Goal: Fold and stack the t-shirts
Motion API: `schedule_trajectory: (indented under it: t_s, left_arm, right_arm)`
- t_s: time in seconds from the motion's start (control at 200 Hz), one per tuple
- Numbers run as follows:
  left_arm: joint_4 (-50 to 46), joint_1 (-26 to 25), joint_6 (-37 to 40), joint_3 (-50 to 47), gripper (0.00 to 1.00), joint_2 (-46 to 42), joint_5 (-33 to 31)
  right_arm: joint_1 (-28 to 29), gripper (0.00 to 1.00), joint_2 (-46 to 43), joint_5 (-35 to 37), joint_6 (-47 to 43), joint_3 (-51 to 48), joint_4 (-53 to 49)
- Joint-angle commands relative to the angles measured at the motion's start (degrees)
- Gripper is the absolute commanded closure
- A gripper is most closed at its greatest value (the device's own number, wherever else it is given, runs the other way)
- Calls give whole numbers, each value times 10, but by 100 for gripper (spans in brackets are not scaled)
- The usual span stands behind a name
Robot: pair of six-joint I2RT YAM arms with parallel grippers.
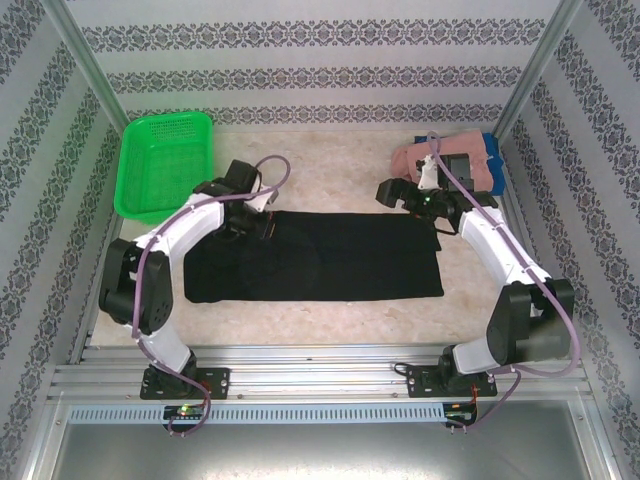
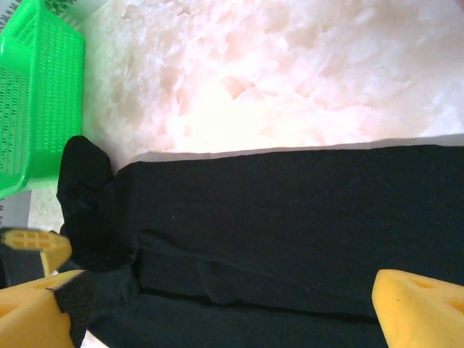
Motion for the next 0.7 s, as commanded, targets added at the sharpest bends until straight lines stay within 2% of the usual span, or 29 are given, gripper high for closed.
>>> schedule_trajectory:
  t_s: [0.0,0.275,0.545,0.61,0.694]
  left_arm:
    - [36,-8,-41,-54,100,-35,17]
    - [52,-31,-78,-152,100,-100,26]
    - [104,-73,-141,-202,100,-98,41]
    - [111,-82,-147,-211,93,-87,45]
    - [112,-86,-154,-213,71,-80,49]
  right_arm:
    - [5,2,19,4,1,27,4]
    - [5,2,32,7,-1,31,-5]
    - [5,2,41,10,1,29,-9]
    - [5,2,43,9,0,29,-11]
    - [5,2,45,12,-4,29,-20]
